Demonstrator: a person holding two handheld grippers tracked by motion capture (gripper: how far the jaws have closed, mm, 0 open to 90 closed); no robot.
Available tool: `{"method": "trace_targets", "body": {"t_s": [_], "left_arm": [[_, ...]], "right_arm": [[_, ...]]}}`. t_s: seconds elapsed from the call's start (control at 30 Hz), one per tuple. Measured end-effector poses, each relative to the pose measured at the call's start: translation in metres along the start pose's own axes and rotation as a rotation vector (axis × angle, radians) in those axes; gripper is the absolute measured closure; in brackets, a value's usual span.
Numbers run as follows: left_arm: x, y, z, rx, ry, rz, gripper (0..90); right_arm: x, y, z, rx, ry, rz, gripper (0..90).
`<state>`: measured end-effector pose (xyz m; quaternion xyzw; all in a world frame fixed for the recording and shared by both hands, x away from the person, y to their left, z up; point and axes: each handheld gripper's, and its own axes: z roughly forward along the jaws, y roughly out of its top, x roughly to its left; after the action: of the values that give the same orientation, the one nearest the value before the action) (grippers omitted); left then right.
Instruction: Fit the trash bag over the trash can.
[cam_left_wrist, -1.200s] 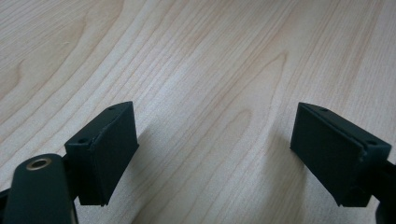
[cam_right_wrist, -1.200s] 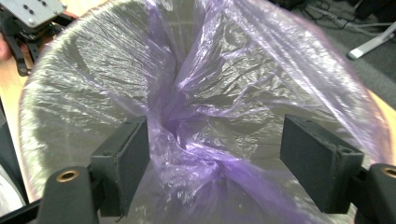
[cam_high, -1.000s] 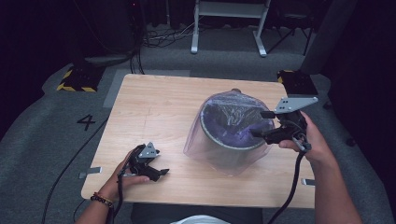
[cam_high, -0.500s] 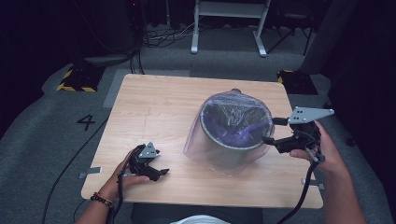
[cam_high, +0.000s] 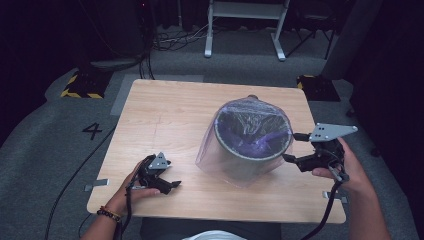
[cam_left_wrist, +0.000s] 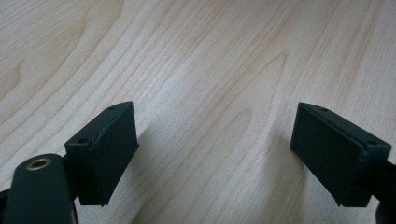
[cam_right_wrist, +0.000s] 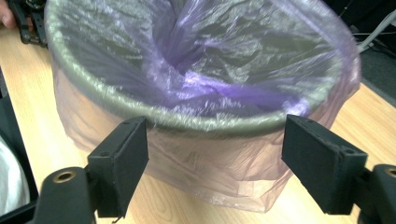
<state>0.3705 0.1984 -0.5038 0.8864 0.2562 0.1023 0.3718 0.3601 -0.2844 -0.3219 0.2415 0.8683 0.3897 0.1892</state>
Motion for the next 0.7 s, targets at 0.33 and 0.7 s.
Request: {"method": "trace_targets", "body": {"t_s": [0.33, 0.7], "left_arm": [[0.0, 0.0, 0.0, 0.0, 0.0, 0.0, 14.4], [0.0, 0.0, 0.0, -0.001, 0.0, 0.0, 14.4]], "right_arm": [[0.003, -0.011, 0.006, 0.008, -0.002, 0.002, 22.6], [0.006, -0.019, 0.02, 0.047, -0.008, -0.013, 22.1]]}}
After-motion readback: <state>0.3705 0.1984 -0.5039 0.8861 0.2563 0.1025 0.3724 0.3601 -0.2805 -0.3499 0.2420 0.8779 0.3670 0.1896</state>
